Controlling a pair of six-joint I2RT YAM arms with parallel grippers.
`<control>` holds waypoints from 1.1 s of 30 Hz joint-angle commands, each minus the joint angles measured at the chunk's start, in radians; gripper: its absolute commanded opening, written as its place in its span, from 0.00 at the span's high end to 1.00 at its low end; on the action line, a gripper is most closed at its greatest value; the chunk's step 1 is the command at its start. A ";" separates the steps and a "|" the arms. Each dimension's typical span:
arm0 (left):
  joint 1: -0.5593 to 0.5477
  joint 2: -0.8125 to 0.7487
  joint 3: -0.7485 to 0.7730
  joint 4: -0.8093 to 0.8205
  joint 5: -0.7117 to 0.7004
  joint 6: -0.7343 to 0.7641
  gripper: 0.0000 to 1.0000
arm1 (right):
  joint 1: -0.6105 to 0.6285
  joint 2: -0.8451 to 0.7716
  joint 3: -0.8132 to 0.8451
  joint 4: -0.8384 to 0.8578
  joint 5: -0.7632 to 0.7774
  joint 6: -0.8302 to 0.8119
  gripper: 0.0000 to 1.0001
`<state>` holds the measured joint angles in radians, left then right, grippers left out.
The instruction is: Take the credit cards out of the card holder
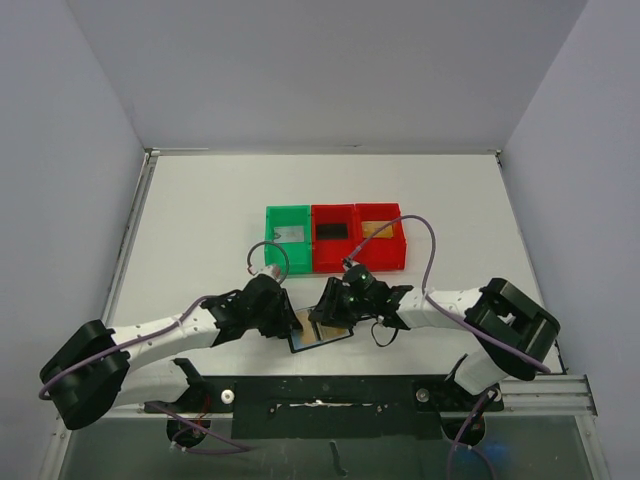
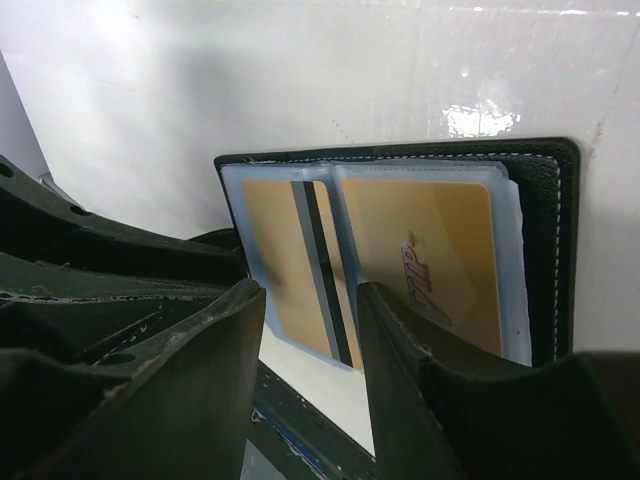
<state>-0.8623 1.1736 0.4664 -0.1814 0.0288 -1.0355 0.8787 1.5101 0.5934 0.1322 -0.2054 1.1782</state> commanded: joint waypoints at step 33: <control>-0.005 0.159 0.067 -0.122 -0.090 0.106 0.80 | -0.066 -0.059 -0.097 0.187 -0.144 -0.020 0.99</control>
<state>-0.8642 1.2728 0.5175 -0.2291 0.0216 -0.9775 0.8249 1.4841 0.5064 0.2398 -0.3042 1.1740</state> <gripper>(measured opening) 0.204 0.027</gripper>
